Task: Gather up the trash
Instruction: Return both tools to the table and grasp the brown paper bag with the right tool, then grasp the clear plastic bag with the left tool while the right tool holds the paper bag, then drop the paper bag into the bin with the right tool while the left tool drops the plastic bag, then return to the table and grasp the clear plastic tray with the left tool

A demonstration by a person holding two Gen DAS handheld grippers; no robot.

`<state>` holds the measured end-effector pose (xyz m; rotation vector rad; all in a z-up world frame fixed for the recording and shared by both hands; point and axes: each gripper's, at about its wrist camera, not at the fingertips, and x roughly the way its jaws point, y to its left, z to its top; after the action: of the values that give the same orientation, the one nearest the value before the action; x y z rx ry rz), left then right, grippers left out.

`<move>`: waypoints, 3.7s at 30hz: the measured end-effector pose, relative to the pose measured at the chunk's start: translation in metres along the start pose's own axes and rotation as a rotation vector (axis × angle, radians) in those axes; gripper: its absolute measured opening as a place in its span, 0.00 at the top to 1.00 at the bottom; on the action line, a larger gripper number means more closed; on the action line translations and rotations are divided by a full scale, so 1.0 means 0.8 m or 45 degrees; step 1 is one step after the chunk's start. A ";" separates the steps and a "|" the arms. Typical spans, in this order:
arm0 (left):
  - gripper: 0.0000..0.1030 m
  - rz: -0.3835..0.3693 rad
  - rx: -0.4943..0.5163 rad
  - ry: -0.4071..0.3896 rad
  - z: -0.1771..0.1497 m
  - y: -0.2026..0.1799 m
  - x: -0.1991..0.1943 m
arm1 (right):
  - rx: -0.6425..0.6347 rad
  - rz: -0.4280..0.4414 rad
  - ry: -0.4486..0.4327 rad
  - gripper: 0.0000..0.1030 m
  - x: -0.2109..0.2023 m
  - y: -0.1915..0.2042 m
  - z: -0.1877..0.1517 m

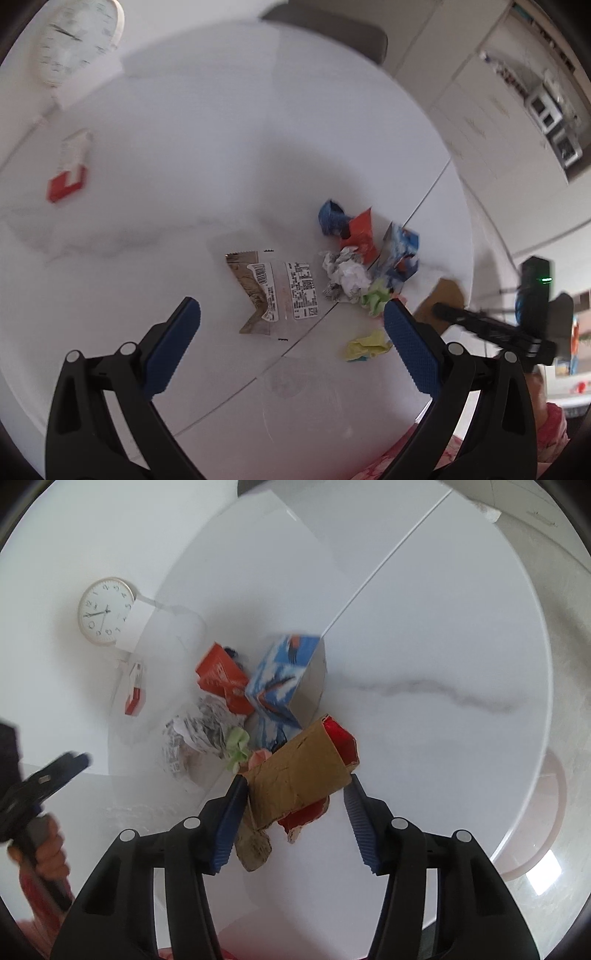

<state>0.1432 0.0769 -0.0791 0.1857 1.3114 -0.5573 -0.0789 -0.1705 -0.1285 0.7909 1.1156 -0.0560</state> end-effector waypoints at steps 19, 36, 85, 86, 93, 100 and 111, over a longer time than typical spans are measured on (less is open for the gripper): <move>0.21 0.027 0.394 0.646 0.032 -0.036 0.181 | 0.134 -0.057 -0.123 0.47 -0.043 -0.041 -0.014; 0.52 0.024 0.456 0.396 0.018 -0.047 0.136 | 0.070 -0.061 -0.127 0.47 -0.052 -0.040 -0.009; 0.26 -0.164 0.843 0.307 -0.174 -0.492 0.229 | 0.398 -0.504 -0.142 0.03 -0.138 -0.367 -0.150; 0.24 -0.159 0.841 0.310 -0.177 -0.493 0.234 | 0.403 -0.500 -0.137 0.03 -0.138 -0.372 -0.150; 0.12 -0.141 0.824 0.243 -0.176 -0.494 0.215 | 0.387 -0.483 -0.129 0.03 -0.140 -0.376 -0.142; 0.12 -0.124 0.760 0.076 -0.151 -0.482 0.150 | 0.248 -0.438 -0.187 0.03 -0.160 -0.334 -0.104; 0.08 0.268 0.357 -0.466 -0.134 -0.327 -0.046 | -0.504 -0.187 -0.190 0.03 -0.136 -0.102 -0.023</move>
<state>-0.0815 -0.0897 -0.0261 0.4271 0.8440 -0.5631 -0.1781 -0.2563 -0.0871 0.3455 0.9993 -0.0158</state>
